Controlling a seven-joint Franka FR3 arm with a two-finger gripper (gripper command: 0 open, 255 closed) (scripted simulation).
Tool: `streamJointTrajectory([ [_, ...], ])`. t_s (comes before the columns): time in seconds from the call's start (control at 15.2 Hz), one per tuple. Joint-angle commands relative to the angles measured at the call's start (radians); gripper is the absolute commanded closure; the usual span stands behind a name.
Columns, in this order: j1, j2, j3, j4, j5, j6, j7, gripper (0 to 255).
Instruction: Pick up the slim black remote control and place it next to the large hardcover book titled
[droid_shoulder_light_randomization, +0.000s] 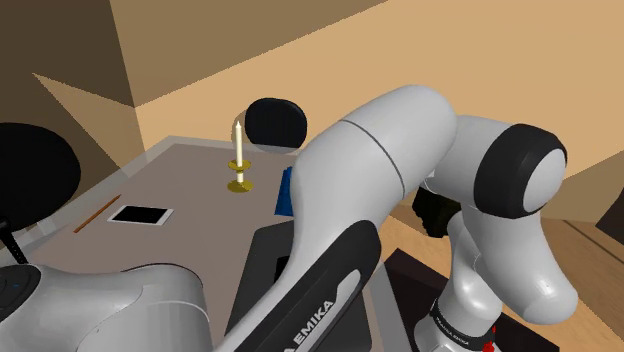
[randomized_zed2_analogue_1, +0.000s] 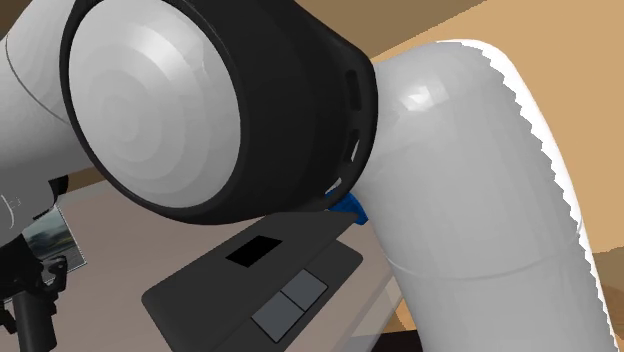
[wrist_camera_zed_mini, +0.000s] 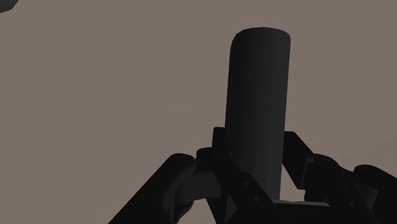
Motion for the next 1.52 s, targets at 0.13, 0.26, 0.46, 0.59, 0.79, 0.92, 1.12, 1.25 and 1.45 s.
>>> streamJointTrajectory([
  [0.13, 0.002, 0.008, -0.001, -0.001, -0.002, 0.001, 0.001, 255],
  [0.26, 0.002, 0.008, -0.001, -0.001, -0.002, 0.001, 0.001, 255],
  [0.46, 0.001, 0.005, -0.001, -0.001, -0.001, -0.002, 0.0, 0],
  [0.59, 0.001, 0.006, -0.001, 0.0, -0.001, -0.002, 0.0, 0],
  [0.79, -0.002, -0.008, 0.002, 0.009, 0.004, -0.025, -0.003, 0],
  [0.92, -0.008, -0.037, 0.008, 0.033, 0.014, -0.077, -0.009, 0],
  [1.12, -0.01, -0.048, 0.009, 0.045, 0.018, -0.099, -0.011, 0],
  [1.25, -0.01, -0.047, 0.009, 0.045, 0.018, -0.099, -0.011, 0],
  [1.45, -0.01, -0.047, 0.009, 0.045, 0.018, -0.099, -0.011, 0],
])
